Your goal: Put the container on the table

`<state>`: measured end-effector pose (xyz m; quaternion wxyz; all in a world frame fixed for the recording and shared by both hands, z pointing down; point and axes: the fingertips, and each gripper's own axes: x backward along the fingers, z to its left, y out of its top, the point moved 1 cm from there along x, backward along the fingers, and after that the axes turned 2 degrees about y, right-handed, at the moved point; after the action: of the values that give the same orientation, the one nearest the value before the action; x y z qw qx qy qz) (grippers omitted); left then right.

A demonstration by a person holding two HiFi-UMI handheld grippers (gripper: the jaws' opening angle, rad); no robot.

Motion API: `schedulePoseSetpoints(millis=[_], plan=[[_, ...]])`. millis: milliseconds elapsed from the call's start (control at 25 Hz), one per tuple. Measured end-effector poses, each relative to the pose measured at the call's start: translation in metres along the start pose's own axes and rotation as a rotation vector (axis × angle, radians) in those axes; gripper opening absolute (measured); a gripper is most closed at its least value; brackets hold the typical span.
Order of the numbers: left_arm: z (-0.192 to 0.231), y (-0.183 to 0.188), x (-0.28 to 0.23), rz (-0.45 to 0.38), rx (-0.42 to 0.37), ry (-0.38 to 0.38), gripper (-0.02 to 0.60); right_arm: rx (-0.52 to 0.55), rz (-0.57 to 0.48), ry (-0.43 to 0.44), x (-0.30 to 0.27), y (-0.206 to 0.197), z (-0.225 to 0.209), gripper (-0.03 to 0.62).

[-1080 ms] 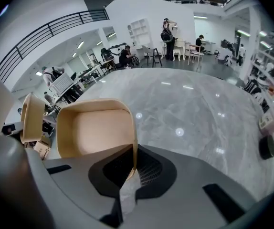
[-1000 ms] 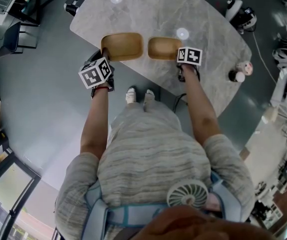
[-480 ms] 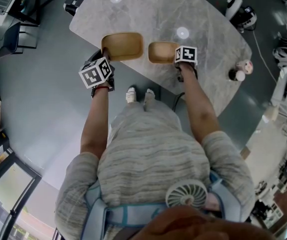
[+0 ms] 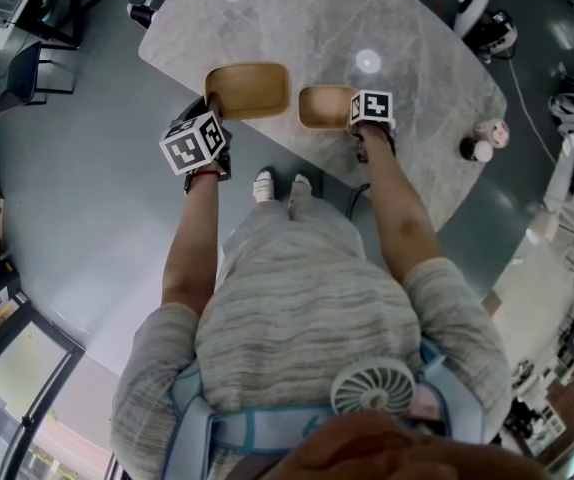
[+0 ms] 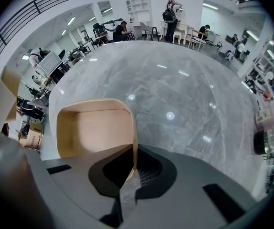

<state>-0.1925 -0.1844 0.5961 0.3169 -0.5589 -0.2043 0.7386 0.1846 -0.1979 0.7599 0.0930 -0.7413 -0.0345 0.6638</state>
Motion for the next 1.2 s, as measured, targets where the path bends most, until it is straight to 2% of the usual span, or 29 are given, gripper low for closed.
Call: schedulePoseSetpoints(millis=[640,840,920,1080,1200], plan=[[-0.002,0.005,-0.003,0.003,-0.015,-0.004,0.037,-0.005,-0.003,-0.016,-0.001,0.006,-0.003,0.005],[-0.002,0.006,-0.003,0.003,-0.018,-0.004,0.037,0.009,-0.027,0.043,0.000,0.007,0.005,0.008],[-0.004,0.006,-0.003,0.005,-0.019,-0.008,0.037,0.011,-0.043,0.063,0.003,0.009,0.007,0.038],[-0.008,0.005,-0.005,0.002,-0.022,-0.014,0.037,0.011,-0.070,0.085,0.006,0.010,0.005,0.042],[-0.009,0.005,-0.005,0.005,-0.023,-0.015,0.037,0.018,-0.086,0.100,0.009,0.011,0.006,0.072]])
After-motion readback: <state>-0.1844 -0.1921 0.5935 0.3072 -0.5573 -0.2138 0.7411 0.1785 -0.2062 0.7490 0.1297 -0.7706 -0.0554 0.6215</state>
